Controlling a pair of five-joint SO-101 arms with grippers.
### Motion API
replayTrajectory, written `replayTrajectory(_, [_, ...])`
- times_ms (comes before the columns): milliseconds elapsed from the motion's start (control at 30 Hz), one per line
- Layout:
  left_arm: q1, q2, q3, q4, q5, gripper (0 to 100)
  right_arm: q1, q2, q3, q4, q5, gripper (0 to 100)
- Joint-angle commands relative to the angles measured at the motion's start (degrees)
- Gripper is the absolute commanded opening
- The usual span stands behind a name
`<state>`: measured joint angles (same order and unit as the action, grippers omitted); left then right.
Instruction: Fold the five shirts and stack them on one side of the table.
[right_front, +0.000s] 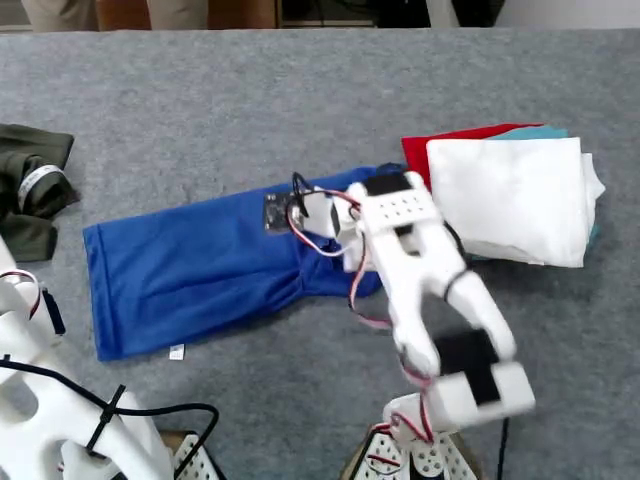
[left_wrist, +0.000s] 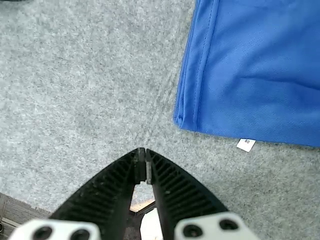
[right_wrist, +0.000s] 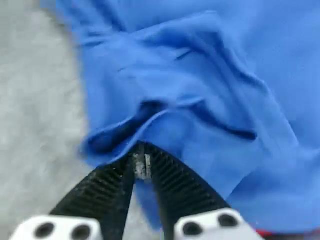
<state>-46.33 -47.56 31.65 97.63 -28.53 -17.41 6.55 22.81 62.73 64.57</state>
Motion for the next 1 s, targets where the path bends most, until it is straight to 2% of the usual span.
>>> replayTrajectory(0, [0.09, -0.84, -2.55, -0.62, -0.53, 2, 1.54, 9.19, -12.0, -1.41, -4.04, 0.2])
replayTrajectory(233, [0.09, -0.84, -2.55, -0.53, -0.53, 2, 7.69, 15.87, -32.31, 3.78, -5.63, 0.2])
replayTrajectory(400, [0.09, -0.84, -2.55, -0.53, -0.53, 2, 9.71, 22.9, -37.67, 6.95, -5.8, 0.2])
replayTrajectory(567, [0.09, -0.84, -2.55, -0.53, -0.53, 2, 9.27, 18.33, -39.69, 16.44, -5.98, 0.2])
replayTrajectory(767, [0.09, -0.84, -2.55, -0.53, -0.53, 2, 6.64, 4.53, -32.04, 23.91, -5.71, 0.2])
replayTrajectory(967, [0.09, -0.84, -2.55, -0.62, -0.53, 2, -0.22, -11.12, -11.56, 19.34, -6.07, 0.2])
